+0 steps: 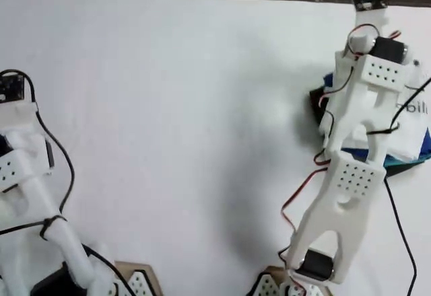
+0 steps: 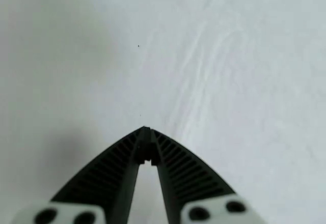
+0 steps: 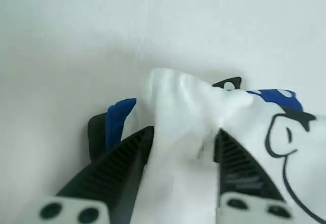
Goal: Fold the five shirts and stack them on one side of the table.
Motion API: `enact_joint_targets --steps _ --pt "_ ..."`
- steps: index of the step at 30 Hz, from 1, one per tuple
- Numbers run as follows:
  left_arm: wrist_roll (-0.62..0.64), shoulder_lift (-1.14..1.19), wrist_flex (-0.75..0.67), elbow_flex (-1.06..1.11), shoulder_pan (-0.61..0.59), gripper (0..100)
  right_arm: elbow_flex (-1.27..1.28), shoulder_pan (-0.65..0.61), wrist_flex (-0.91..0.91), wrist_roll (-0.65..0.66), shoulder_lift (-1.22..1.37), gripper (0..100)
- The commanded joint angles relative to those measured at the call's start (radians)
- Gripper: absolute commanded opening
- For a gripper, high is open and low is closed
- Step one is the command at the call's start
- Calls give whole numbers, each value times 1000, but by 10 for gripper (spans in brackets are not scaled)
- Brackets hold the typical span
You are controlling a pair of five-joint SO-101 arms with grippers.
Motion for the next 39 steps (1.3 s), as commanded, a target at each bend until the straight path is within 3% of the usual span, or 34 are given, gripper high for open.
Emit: enact_joint_targets --steps 1,4,8,14,22,31,34,39 --pt "0 -23 -17 -5 9 25 -104 39 84 -14 -128 336" --pt "0 -23 -17 -5 9 25 -127 64 189 -14 -162 289" --pt "0 -23 -17 -5 9 25 -51 151 199 -32 -226 232" --pt "0 -23 -52 -5 9 25 149 257 199 -64 -378 229" --pt "0 -21 -66 -4 11 25 408 211 196 -89 -638 230" --pt "0 -29 -146 142 9 25 422 -15 50 -204 -694 230" --pt "-3 -29 -143 148 6 25 422 -5 4 -247 -636 228" --pt "-6 -31 -143 147 5 25 420 108 119 -270 -522 228"
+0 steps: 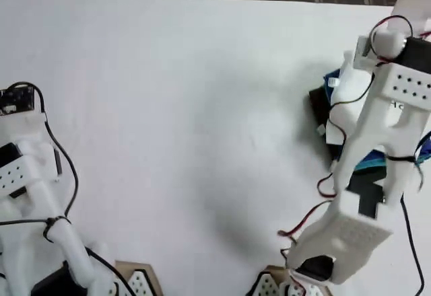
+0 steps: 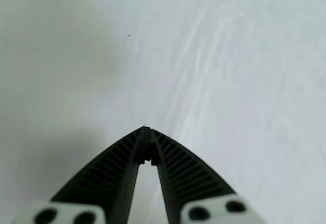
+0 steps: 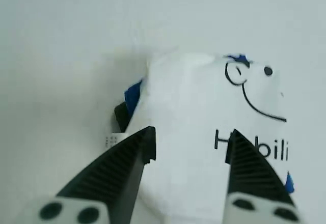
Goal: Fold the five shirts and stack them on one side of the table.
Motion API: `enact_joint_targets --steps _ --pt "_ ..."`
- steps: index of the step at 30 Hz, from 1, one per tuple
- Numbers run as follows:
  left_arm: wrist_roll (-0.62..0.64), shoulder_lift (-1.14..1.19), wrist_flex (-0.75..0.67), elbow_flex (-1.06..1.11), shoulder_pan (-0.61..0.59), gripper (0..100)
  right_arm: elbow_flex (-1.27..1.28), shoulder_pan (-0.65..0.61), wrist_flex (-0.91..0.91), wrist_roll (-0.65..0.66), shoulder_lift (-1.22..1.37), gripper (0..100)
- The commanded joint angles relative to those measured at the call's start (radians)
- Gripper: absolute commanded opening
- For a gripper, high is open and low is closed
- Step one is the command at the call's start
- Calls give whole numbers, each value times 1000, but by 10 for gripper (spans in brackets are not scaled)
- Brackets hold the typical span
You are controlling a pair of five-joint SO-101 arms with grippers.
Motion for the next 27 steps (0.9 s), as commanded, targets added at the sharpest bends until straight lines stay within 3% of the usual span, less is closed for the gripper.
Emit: enact_joint_targets --steps 1,7,15,27 --pt "-5 -31 -14 -5 6 25 -6 104 79 -5 39 229" --pt "-3 -29 -68 2 9 25 44 280 127 38 58 227" --pt "2 -28 -92 2 63 25 295 331 122 97 65 227" --pt "2 -29 -91 2 64 25 454 355 -65 98 67 224"
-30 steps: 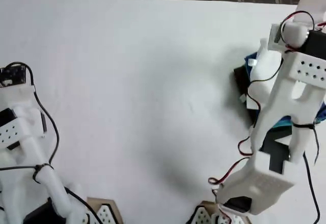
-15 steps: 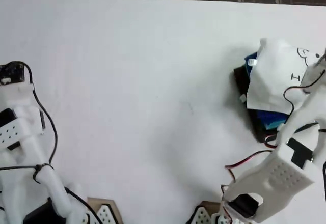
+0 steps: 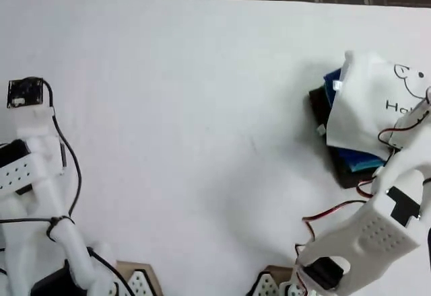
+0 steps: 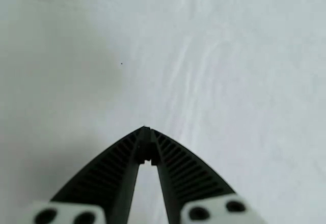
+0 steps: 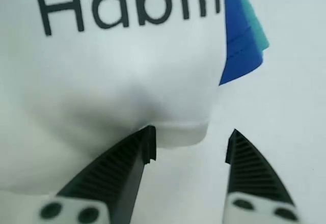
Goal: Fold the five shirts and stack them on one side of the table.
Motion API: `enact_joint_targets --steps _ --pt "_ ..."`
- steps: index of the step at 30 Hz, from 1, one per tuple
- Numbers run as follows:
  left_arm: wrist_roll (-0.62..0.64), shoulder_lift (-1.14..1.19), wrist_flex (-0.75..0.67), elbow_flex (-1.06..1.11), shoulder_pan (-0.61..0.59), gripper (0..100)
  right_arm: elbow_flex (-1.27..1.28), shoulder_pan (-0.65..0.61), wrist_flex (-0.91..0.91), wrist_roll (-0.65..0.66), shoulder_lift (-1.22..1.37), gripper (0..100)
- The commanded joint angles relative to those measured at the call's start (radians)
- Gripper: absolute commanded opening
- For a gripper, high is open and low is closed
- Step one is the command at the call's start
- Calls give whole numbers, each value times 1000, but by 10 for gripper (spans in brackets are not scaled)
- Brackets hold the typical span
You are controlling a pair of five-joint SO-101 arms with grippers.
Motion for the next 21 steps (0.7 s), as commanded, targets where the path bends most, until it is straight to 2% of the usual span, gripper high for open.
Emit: enact_joint_targets --steps 1,7,13,21 --pt "3 -29 -9 -4 6 25 9 4 -64 6 -5 212" --pt "3 -29 6 -7 5 25 14 5 -188 91 -5 26" --pt "3 -29 18 -10 5 25 6 7 -231 100 -8 20" --pt "3 -29 18 -10 5 25 5 7 -329 252 -15 20"
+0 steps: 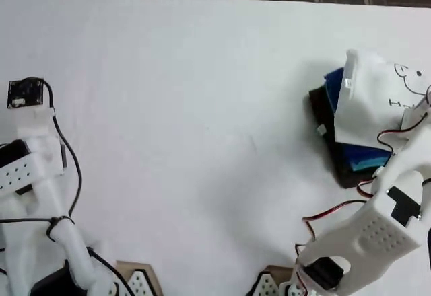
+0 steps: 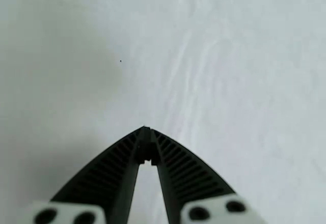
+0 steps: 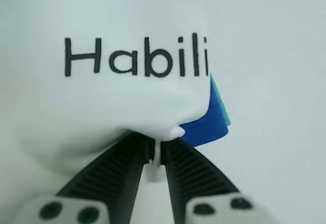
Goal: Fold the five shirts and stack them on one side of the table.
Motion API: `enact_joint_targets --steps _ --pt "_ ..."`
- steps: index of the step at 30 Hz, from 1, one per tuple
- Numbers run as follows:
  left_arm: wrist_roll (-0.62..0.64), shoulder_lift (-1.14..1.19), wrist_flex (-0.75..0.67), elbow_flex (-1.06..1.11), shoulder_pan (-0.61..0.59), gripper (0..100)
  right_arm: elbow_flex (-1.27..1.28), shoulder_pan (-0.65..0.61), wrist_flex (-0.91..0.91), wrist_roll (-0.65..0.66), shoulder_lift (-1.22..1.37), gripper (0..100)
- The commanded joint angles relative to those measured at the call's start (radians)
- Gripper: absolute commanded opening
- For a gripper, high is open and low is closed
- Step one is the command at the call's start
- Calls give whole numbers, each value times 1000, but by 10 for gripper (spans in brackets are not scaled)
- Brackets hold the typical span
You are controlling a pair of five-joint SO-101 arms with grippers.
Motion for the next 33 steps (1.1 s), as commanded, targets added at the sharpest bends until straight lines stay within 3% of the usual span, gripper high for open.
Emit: enact_joint_targets --steps 1,9,16,24,28,33 --pt "3 -29 9 -10 5 25 -9 4 -50 66 -15 20" --pt "3 -29 3 -12 5 25 -9 4 -94 199 -15 20" --pt "3 -31 6 -24 8 27 -63 4 -88 201 -51 26" --pt "3 -31 9 -48 8 28 -68 -62 21 201 -185 255" --pt "0 -31 9 -50 9 37 -72 -76 45 101 -277 294" --pt "-2 -31 61 -119 -5 138 -64 -108 65 -89 -401 294"
